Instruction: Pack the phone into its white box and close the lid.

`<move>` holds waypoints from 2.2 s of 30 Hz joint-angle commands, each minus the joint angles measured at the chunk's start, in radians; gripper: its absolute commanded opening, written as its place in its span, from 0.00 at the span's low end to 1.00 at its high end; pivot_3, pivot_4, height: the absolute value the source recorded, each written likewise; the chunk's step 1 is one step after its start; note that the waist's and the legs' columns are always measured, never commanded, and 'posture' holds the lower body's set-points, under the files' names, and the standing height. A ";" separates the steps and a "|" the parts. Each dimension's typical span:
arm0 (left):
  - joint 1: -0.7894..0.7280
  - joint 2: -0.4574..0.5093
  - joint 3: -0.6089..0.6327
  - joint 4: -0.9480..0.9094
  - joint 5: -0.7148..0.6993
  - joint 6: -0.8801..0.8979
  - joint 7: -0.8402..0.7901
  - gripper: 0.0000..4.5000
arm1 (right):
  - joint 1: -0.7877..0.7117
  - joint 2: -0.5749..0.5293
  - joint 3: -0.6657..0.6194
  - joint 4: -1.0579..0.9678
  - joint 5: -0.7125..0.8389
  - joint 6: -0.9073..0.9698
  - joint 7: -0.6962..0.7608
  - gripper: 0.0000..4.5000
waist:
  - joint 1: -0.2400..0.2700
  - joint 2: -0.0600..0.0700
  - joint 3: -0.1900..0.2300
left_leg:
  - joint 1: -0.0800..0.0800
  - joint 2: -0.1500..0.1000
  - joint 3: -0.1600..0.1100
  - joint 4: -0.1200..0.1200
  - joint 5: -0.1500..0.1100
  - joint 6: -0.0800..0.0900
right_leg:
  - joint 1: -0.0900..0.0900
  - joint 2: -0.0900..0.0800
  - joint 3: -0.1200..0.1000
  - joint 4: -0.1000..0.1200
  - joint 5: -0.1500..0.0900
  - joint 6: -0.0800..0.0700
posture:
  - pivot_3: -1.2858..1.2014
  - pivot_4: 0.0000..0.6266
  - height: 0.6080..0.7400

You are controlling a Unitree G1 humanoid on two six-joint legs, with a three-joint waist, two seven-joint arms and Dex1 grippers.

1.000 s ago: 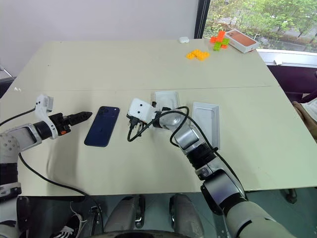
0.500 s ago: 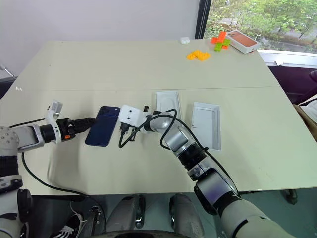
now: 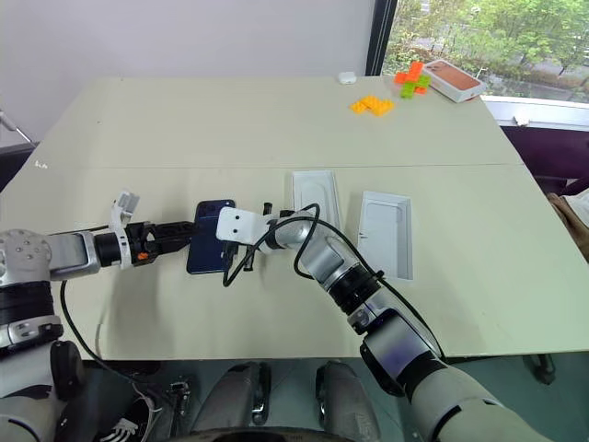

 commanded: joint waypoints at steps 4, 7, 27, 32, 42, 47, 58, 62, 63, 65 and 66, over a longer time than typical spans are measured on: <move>0.032 -0.026 -0.031 0.002 0.006 0.054 0.013 0.90 | -0.018 -0.011 -0.016 -0.014 -0.017 0.006 -0.012 0.03 | -0.001 0.000 0.000 | 0.003 0.000 0.000 -0.001 0.000 0.000 | 0.002 0.000 0.000 0.000 0.000 0.000 | 0.52 0.24 1.00; 0.030 -0.008 -0.018 0.009 0.008 0.041 0.005 0.90 | -0.042 -0.022 -0.036 0.012 -0.017 0.007 -0.024 0.03 | -0.003 0.000 0.000 | 0.005 0.000 0.000 -0.001 0.000 0.000 | 0.004 0.000 0.000 0.000 0.000 0.000 | 0.52 0.24 1.00; 0.007 -0.086 -0.029 -0.036 0.010 0.052 0.051 0.90 | -0.048 0.007 0.050 0.064 -0.082 0.021 0.029 0.03 | -0.003 0.001 -0.003 | 0.011 0.000 -0.001 -0.003 0.000 -0.001 | 0.010 0.000 0.000 -0.001 0.000 0.000 | 0.52 0.24 1.00; -0.028 -0.112 0.002 -0.045 -0.015 0.066 0.073 0.90 | -0.042 0.016 0.038 0.057 -0.075 0.029 0.042 0.03 | -0.003 0.001 -0.004 | 0.011 0.000 -0.001 -0.003 0.000 -0.001 | 0.010 0.000 0.000 -0.001 0.000 0.000 | 0.52 0.24 1.00; -0.065 -0.153 0.037 -0.030 -0.101 0.066 0.142 0.90 | -0.031 0.006 0.023 0.053 -0.084 0.023 0.042 0.03 | -0.001 0.001 -0.004 | 0.011 0.000 -0.001 -0.003 0.000 -0.001 | 0.009 0.000 0.000 -0.001 0.000 0.000 | 0.52 0.24 1.00; -0.065 -0.159 0.055 -0.028 -0.178 0.066 0.174 0.90 | -0.031 0.006 0.018 0.055 -0.087 0.021 0.039 0.03 | -0.001 0.001 -0.003 | 0.011 0.000 -0.001 -0.003 0.000 -0.001 | 0.009 0.000 0.000 -0.001 0.000 0.000 | 0.52 0.24 1.00; -0.057 -0.165 0.094 -0.053 -0.275 0.066 0.270 0.90 | -0.023 0.013 0.007 0.051 -0.101 0.016 0.040 0.03 | -0.003 0.001 -0.003 | 0.010 0.000 -0.001 -0.004 0.000 -0.001 | 0.009 0.000 0.000 -0.002 0.000 0.000 | 0.52 0.24 1.00; -0.028 -0.163 0.061 -0.096 -0.298 0.066 0.306 0.90 | -0.019 0.014 0.008 0.045 -0.102 0.016 0.041 0.03 | -0.003 0.001 -0.003 | 0.010 0.000 -0.001 -0.004 0.000 -0.001 | 0.009 0.000 0.000 -0.002 0.000 0.000 | 0.52 0.24 1.00; -0.027 -0.173 0.069 -0.089 -0.313 0.066 0.315 0.90 | -0.018 0.014 0.007 0.044 -0.102 0.016 0.041 0.03 | -0.003 0.001 -0.003 | 0.010 0.000 -0.001 -0.004 0.000 -0.001 | 0.009 0.000 0.000 -0.002 0.000 0.000 | 0.52 0.24 1.00; -0.026 -0.191 0.085 -0.083 -0.332 0.066 0.329 0.90 | -0.016 0.013 0.007 0.042 -0.103 0.017 0.042 0.03 | -0.003 0.001 -0.003 | 0.010 0.000 -0.001 -0.004 0.000 -0.001 | 0.009 0.000 0.000 -0.003 0.000 0.000 | 0.52 0.24 1.00; -0.035 -0.206 0.103 -0.072 -0.349 0.066 0.341 0.90 | -0.013 0.011 0.007 0.041 -0.104 0.016 0.042 0.03 | -0.001 0.001 -0.003 | 0.010 0.000 -0.001 -0.004 0.000 -0.001 | 0.009 0.000 0.000 -0.003 0.000 0.000 | 0.52 0.24 1.00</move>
